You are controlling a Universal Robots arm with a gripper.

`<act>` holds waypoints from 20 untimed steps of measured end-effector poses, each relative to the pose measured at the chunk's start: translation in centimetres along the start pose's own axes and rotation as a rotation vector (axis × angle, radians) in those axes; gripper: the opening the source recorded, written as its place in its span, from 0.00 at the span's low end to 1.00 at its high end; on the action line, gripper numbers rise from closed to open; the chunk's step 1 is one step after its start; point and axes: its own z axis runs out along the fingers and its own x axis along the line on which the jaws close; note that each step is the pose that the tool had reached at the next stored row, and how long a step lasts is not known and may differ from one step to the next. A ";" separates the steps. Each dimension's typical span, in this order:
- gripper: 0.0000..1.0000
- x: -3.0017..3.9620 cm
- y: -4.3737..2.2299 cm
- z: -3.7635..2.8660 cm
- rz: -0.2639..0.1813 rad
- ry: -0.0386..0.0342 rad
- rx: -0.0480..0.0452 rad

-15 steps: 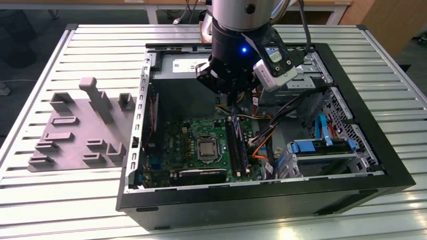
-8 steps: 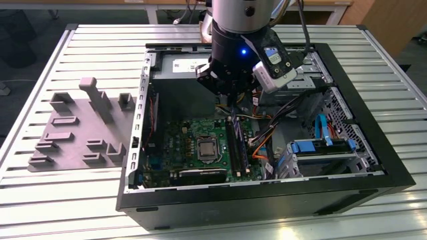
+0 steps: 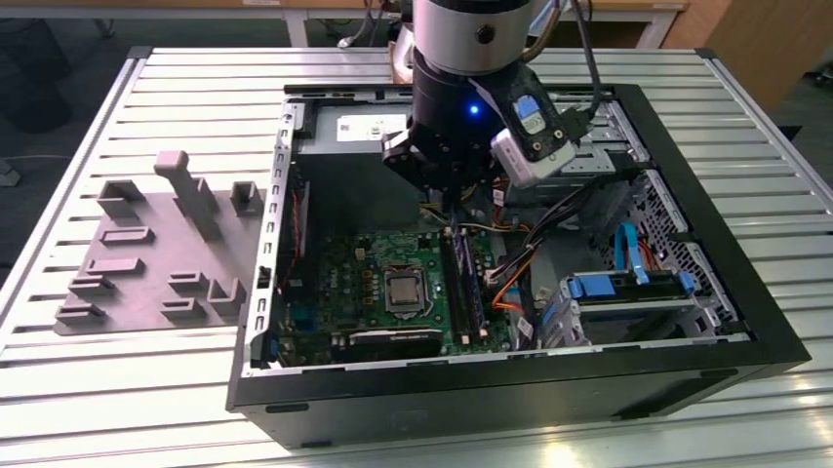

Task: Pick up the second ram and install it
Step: 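Insert the second ram into the second slot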

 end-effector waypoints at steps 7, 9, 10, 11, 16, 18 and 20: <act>0.14 0.01 -0.01 0.26 0.000 0.0000 0.0001; 0.14 0.01 -0.01 0.32 0.000 0.0000 0.0001; 0.14 0.01 -0.01 0.35 0.000 0.0000 0.0001; 0.14 0.01 -0.01 0.38 0.000 0.0000 0.0000; 0.14 0.02 -0.02 0.61 0.000 0.0000 0.0000; 0.14 0.03 -0.03 0.74 0.000 0.0000 0.0000; 0.14 0.04 -0.03 0.88 0.000 0.0000 0.0000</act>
